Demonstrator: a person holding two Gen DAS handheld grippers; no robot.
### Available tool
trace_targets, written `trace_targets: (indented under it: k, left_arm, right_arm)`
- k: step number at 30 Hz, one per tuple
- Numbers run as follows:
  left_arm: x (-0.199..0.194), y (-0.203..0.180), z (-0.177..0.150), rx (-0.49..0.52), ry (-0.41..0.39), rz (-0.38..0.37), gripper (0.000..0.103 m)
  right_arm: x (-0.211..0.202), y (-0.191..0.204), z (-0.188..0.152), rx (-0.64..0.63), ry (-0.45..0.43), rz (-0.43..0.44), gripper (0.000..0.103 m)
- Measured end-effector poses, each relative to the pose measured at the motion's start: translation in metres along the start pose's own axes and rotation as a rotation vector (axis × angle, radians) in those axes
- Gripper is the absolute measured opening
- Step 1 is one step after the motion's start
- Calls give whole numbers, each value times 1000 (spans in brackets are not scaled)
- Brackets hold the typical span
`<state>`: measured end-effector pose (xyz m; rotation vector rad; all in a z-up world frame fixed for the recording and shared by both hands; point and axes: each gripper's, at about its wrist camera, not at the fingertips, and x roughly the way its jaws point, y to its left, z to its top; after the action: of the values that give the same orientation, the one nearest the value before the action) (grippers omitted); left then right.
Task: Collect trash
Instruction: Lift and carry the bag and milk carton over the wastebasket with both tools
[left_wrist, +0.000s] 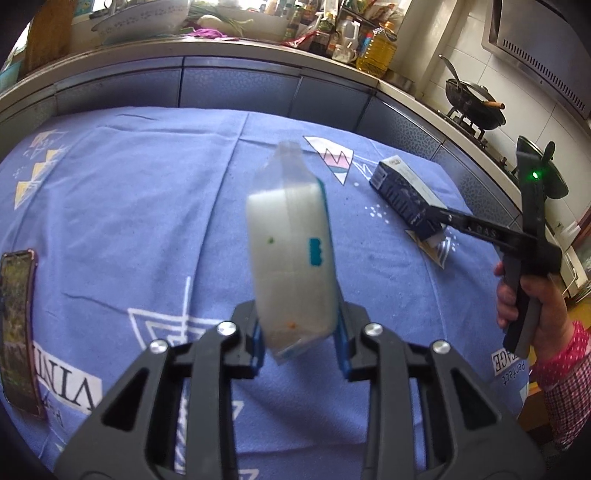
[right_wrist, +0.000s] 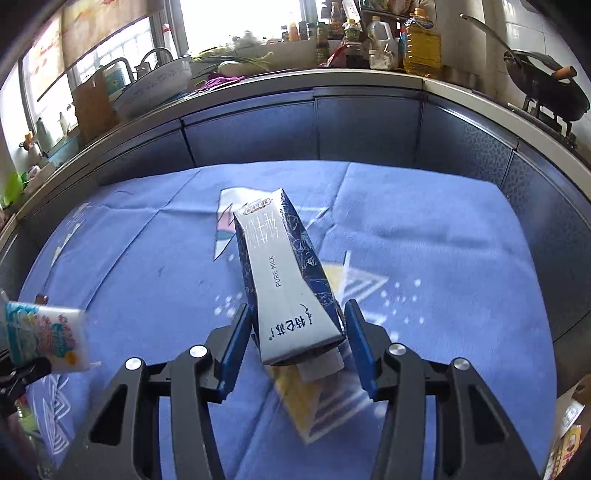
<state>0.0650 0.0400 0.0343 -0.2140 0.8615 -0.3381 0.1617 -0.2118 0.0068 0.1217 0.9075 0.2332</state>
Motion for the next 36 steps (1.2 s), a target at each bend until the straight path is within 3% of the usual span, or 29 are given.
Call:
trace_targets:
  k: [3, 5, 8, 11, 13, 16, 23, 24, 25, 26, 28, 31, 36]
  left_arm:
    - [-2, 4, -10, -23, 8, -22, 29]
    - [-4, 7, -19, -37, 18, -37, 29]
    - [-7, 12, -35, -63, 49, -28, 30]
    - [-7, 10, -49, -41, 77, 12, 42]
    - [-12, 9, -55, -29, 63, 47, 54]
    - [-22, 9, -55, -16, 37, 64, 56]
    - [-27, 9, -47, 3, 20, 106, 56]
    - [-26, 9, -47, 7, 22, 107, 50]
    - [-25, 8, -48, 12, 27, 103, 31]
    - [-24, 7, -49, 15, 41, 87, 29]
    - [-24, 4, -50, 15, 40, 78, 29]
    - [-26, -10, -45, 37, 39, 41, 29]
    - [-16, -54, -30, 105, 51, -18, 28]
  right_arm:
    - [-36, 12, -47, 42, 12, 114, 51]
    - [-60, 20, -78, 54, 4, 131, 51]
    - [-86, 32, -117, 69, -35, 103, 51]
    - [-97, 41, -138, 58, -80, 66, 54]
    - [-99, 43, -144, 53, -96, 64, 63]
    - [-97, 45, -146, 39, -115, 39, 74]
    - [-90, 51, -143, -26, -125, -12, 74]
    - [-88, 51, -143, -35, -123, -20, 74]
    - [-87, 51, -143, -44, -124, -20, 74]
    - [-85, 53, -143, -58, -126, -14, 72]
    - [-83, 53, -143, -65, -118, 4, 50]
    - [-88, 33, -140, 66, -116, 113, 49]
    - [-97, -42, -147, 470, -114, 381, 48]
